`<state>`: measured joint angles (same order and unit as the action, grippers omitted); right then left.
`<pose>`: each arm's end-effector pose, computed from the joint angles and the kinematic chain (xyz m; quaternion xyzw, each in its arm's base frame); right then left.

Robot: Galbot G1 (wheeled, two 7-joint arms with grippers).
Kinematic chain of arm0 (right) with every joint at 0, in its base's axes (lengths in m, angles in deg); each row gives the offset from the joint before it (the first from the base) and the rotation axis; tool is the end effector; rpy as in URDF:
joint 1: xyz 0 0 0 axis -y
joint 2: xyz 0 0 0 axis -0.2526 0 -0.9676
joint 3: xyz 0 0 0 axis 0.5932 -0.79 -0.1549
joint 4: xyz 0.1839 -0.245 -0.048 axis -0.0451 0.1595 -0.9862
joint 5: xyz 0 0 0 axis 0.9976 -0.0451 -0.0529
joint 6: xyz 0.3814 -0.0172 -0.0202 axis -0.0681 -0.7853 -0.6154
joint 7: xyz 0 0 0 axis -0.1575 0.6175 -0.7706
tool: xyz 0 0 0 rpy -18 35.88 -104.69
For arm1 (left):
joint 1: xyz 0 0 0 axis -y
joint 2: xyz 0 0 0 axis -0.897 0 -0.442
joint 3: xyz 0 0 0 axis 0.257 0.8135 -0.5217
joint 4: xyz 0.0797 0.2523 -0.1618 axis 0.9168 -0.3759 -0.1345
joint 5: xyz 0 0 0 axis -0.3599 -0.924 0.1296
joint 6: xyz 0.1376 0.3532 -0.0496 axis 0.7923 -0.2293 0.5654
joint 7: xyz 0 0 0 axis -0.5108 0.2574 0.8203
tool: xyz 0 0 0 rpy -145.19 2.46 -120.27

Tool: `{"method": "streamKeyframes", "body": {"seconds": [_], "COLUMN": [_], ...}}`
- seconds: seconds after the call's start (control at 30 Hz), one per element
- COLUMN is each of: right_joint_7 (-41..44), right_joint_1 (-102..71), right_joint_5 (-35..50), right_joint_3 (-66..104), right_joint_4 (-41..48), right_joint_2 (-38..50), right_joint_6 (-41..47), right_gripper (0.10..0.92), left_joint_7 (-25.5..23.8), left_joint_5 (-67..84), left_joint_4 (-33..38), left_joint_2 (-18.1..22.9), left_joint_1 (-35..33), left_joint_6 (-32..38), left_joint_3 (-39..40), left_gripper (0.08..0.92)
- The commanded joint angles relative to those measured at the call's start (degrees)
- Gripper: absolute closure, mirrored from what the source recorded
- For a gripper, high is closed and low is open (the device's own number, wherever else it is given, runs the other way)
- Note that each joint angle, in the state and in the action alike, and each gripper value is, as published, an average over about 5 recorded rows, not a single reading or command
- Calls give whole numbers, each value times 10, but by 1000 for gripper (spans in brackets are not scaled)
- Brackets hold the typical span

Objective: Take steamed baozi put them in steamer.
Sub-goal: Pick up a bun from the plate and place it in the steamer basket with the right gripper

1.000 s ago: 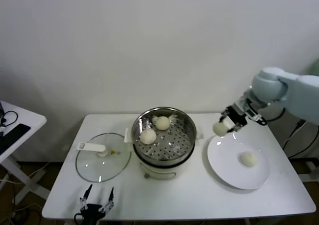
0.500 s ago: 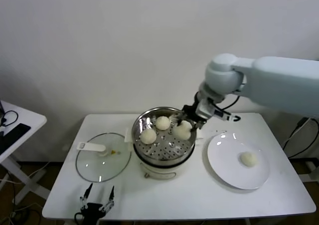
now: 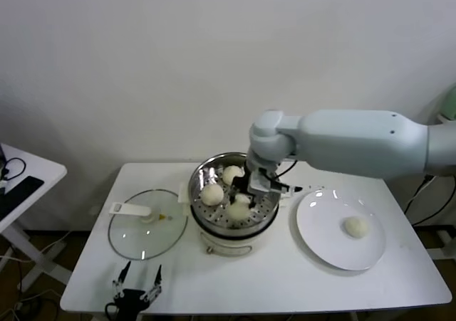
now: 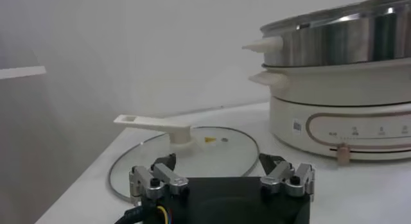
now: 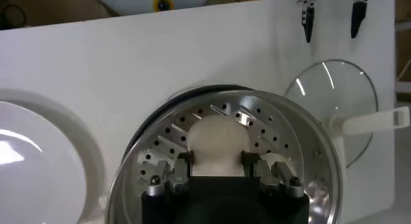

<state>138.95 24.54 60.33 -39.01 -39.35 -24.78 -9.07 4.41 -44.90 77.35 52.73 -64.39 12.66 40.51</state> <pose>0.4569 0.1671 -0.0775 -0.6719 0.1370 -0.7278 0.0034 0.1477 0.0669 -0.4104 -0.0224 -0.9924 -0.0676 0.1003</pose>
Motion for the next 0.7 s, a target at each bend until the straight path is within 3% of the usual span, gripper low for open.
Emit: {"method": "streamKeyframes", "body": {"seconds": [0.03, 0.4, 0.7], "right_joint_7": [-10, -22, -13], "right_joint_1": [-71, -78, 3], "right_joint_5": [-47, -54, 27], "right_joint_3": [7, 17, 1], "right_joint_4": [37, 66, 57], "right_joint_2": [-34, -40, -9], "right_joint_6": [-14, -30, -47], "right_gripper": [491, 471, 248], "left_joint_7": [0, 0, 0], "left_joint_5": [0, 0, -1], "left_joint_4": [-6, -10, -9], "left_joint_2": [0, -1, -1], "left_joint_1": [2, 3, 1], "left_joint_6": [1, 4, 5], "left_joint_3": [-1, -1, -2], "left_gripper": [177, 177, 177]}}
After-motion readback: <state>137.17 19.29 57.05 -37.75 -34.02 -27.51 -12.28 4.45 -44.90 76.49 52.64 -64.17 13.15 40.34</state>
